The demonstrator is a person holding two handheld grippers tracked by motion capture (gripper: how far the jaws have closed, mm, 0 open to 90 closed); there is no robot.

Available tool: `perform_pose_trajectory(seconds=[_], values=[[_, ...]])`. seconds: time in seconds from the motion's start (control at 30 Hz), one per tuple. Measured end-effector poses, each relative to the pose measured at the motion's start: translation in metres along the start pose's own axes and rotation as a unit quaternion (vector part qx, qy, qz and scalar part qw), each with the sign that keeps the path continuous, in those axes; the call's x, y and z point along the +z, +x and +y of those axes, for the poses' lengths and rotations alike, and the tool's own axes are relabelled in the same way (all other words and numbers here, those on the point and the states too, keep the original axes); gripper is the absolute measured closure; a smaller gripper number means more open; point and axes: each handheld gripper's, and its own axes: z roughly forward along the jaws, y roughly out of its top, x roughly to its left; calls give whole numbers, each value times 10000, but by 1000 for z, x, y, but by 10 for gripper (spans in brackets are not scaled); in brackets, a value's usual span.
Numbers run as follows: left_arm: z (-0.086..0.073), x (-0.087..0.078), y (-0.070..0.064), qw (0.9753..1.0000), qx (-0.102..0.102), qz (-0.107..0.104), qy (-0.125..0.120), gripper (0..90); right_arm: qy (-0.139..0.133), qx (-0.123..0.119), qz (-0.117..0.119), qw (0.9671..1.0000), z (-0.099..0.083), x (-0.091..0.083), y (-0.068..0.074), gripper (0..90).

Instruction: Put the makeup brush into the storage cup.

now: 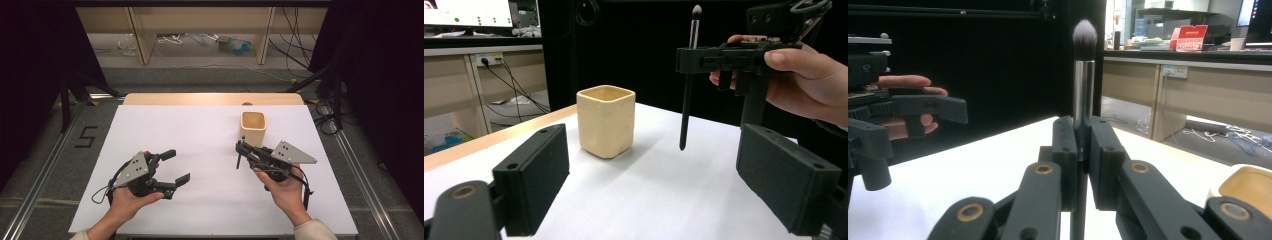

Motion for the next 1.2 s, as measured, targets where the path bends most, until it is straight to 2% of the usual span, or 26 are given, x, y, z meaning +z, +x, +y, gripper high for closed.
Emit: perform_pose_trajectory(seconds=[0.1, 0.13, 0.23, 0.37, 0.53, 0.67, 0.8, 1.2], values=[[0, -5, 0, 10000, 73, -6, -27, 135, -8, 2, 33, 10000, 1, 0, 0, 838], [0, -8, -1, 10000, -11, 43, -41, 135, 3, 10, -4, 10000, 1, -1, 0, 838], [-3, -19, 1, 9999, 72, 98, -46, 135, -7, 33, -25, 10000, 1, -1, -1, 838], [-5, -26, 3, 9998, 61, 167, -44, 135, 5, 27, -39, 10000, 1, -2, -1, 838], [-6, -41, 4, 9992, 7, 384, -80, 136, 10, 23, -46, 10000, 1, -2, -2, 838], [-8, -47, 4, 9989, -20, 458, -113, 137, -18, -10, -17, 10000, 1, -2, -3, 838], [-11, -57, 5, 9976, -93, 659, -202, 137, -32, -23, -22, 10000, 1, -1, -4, 838], [-15, -60, 4, 9966, -65, 806, -158, 134, 19, 20, -86, 10000, 1, -2, -3, 838]])
